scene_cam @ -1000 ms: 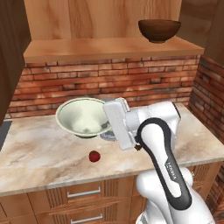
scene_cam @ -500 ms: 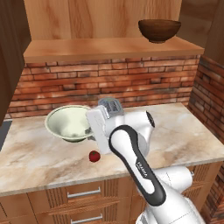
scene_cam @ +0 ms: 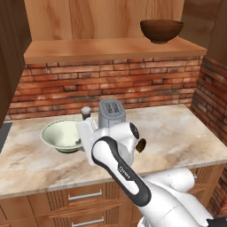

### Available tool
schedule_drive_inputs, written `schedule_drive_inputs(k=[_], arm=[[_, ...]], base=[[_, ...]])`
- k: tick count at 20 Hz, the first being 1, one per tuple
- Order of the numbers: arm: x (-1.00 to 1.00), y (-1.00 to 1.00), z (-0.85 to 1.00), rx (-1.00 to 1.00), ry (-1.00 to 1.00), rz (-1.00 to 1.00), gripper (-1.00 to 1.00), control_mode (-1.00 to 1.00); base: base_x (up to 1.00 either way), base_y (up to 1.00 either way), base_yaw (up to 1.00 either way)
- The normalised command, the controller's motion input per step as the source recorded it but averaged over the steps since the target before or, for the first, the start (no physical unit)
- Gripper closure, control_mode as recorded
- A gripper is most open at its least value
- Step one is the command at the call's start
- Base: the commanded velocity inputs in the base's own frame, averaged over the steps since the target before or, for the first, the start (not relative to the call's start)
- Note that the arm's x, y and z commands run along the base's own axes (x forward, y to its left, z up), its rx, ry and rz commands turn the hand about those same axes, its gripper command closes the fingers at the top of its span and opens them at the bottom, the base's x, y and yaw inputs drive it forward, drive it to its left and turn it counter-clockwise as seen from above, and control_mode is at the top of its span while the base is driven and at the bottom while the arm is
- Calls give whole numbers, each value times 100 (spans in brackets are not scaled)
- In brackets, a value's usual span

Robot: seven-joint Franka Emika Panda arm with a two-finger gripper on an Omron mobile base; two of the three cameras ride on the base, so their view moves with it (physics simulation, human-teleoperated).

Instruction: Pick both bowls and place them on the counter. Then place the tomato in one bowl and place the sweet potato in the other bowl.

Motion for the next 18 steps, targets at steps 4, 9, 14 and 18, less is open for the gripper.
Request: schedule_drive_inputs(k=[4, 9, 14, 18], arm=[[22, 31, -35, 0, 13, -6, 100, -100], [21, 21, -39, 0, 8, -7, 100, -100], [16, 15, -41, 0, 7, -7, 100, -100], [16, 13, -36, 0, 2, -5, 100, -100]], base=[[0, 0, 0], [0, 0, 0], [0, 0, 0], [0, 0, 0]])
